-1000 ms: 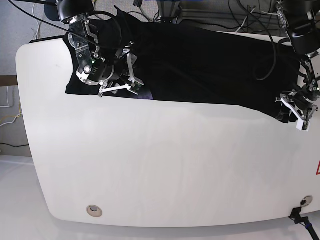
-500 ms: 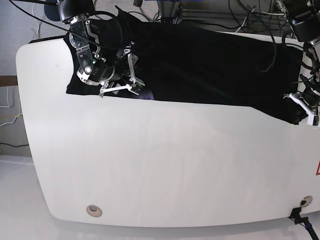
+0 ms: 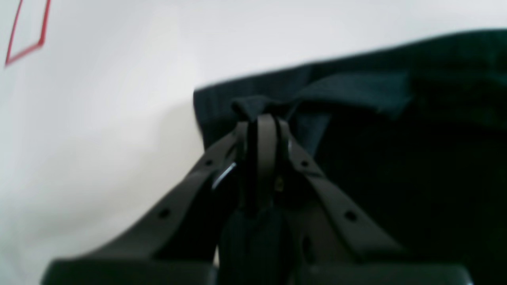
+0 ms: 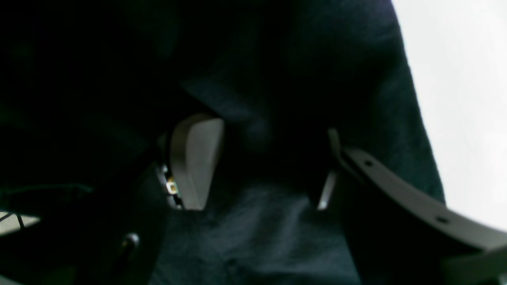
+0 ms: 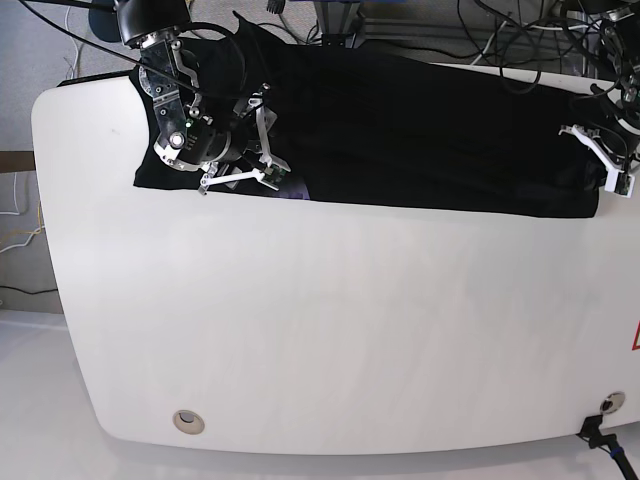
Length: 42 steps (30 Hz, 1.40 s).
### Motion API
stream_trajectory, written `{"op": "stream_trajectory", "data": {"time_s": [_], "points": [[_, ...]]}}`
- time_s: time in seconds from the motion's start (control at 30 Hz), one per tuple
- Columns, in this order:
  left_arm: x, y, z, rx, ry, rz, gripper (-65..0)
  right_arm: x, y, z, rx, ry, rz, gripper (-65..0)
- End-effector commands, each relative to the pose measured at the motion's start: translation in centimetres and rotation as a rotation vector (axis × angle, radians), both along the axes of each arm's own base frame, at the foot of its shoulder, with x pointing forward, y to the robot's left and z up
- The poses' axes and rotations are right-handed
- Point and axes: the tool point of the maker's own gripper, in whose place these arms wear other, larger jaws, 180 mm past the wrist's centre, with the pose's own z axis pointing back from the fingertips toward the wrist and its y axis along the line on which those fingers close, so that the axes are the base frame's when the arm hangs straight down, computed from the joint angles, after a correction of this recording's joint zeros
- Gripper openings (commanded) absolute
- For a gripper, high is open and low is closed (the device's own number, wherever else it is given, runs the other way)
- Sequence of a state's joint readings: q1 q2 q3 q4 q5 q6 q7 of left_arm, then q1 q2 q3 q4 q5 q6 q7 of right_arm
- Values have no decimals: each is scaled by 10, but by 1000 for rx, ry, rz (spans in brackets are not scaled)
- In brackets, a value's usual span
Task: Fold the T-shirt properly
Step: 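Release the shirt's other end with the left gripper and raise it, then regrasp the strip ends with both grippers and straighten the strip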
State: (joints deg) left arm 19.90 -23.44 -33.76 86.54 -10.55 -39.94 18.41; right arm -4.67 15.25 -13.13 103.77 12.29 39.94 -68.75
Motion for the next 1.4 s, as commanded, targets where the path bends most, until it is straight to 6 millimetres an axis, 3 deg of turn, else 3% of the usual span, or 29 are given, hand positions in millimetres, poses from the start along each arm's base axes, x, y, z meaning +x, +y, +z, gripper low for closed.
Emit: {"op": "stream_trajectory", "data": {"time_s": [0.0, 0.2, 0.23, 0.3, 0.4, 0.47, 0.53, 0.6, 0.67, 0.8, 0.87, 0.9, 0.97, 1.0, 1.03, 1.2, 1.37], "points": [[4, 10, 16, 16, -46, 5, -650, 7, -2, 7, 2, -29, 2, -313], [-5, 20, 15, 42, -21, 20, -650, 7, -2, 7, 2, -29, 2, -313], [-7, 27, 16, 59, -18, 33, -619, 7, -2, 7, 2, -29, 2, -313], [-11, 41, 19, 93, -16, 67, -435, 7, -2, 7, 2, -29, 2, -313], [-14, 57, 1, 118, 56, 107, -207, 11, -2, 9, 2, -36, 2, -313], [-9, 80, 5, 179, 90, 144, -135, 15, -3, 11, 2, -48, -1, -313], [-8, 94, 20, 193, 49, 185, -117, 22, -11, 16, 6, -65, -37, -313], [0, 97, 53, 186, -58, 206, -117, 33, -14, 27, 18, -106, -61, -313], [11, 87, 85, 141, -178, 196, -117, 44, -11, 43, 32, -159, -60, -313], [17, 54, 91, 52, -210, 172, -117, 64, -6, 75, 104, -263, -135, -316], [26, 20, 84, 32, -190, 102, -141, 69, -11, 81, 147, -275, -219, -378], [30, 2, 80, 14, -187, 68, -196, 69, -13, 80, 171, -271, -266, -445], [32, -23, 65, -37, -172, 41, -420, 63, -14, 75, 212, -247, -342, -637], [32, -30, 60, -58, -167, 38, -567, 58, -13, 71, 225, -230, -364, -650], [31, -37, 55, -77, -161, 35, -650, 51, -12, 66, 227, -210, -370, -650], [20, -64, 17, -50, -50, 3, -650, 11, -2, 40, 239, -96, -367, -650], [5, -58, -19, -35, 62, 33, -650, -20, 8, 28, 304, -8, -373, -650]]}}
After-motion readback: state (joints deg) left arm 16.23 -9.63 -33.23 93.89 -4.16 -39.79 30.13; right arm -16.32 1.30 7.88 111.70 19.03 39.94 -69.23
